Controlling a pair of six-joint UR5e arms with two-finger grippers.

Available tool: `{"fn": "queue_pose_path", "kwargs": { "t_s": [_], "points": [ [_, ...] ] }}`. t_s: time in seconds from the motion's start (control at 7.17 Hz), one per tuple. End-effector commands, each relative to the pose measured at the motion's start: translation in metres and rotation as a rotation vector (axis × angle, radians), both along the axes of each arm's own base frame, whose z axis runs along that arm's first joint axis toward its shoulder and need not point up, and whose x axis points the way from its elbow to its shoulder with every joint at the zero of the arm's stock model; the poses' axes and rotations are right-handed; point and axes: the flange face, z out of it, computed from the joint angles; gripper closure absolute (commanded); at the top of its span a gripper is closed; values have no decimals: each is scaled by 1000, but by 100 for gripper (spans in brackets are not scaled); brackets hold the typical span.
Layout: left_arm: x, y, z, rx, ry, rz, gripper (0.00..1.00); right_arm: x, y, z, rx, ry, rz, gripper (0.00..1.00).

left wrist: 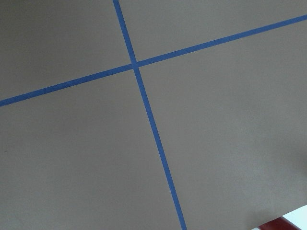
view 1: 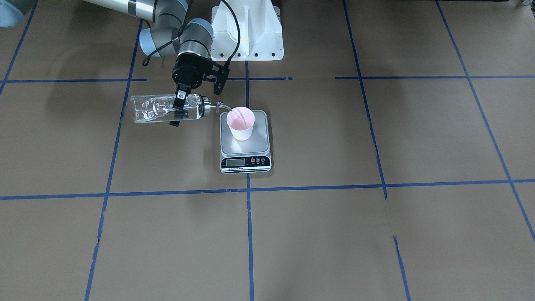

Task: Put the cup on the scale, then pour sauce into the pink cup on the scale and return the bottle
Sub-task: 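Tilt the bottle spout down into the pink cup with the right gripper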

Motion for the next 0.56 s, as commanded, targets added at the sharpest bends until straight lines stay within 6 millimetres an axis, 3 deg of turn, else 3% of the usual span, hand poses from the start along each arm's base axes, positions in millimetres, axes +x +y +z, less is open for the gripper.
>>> {"fn": "queue_pose_path", "kwargs": {
  "t_s": [0.0,0.42],
  "points": [
    [0,0,-1,0,0,1,0,-1,1,1,6,20,11,100],
    [0,0,-2,2,-1,0,0,6,3,-8,15,-56,5,100]
  ]
}}
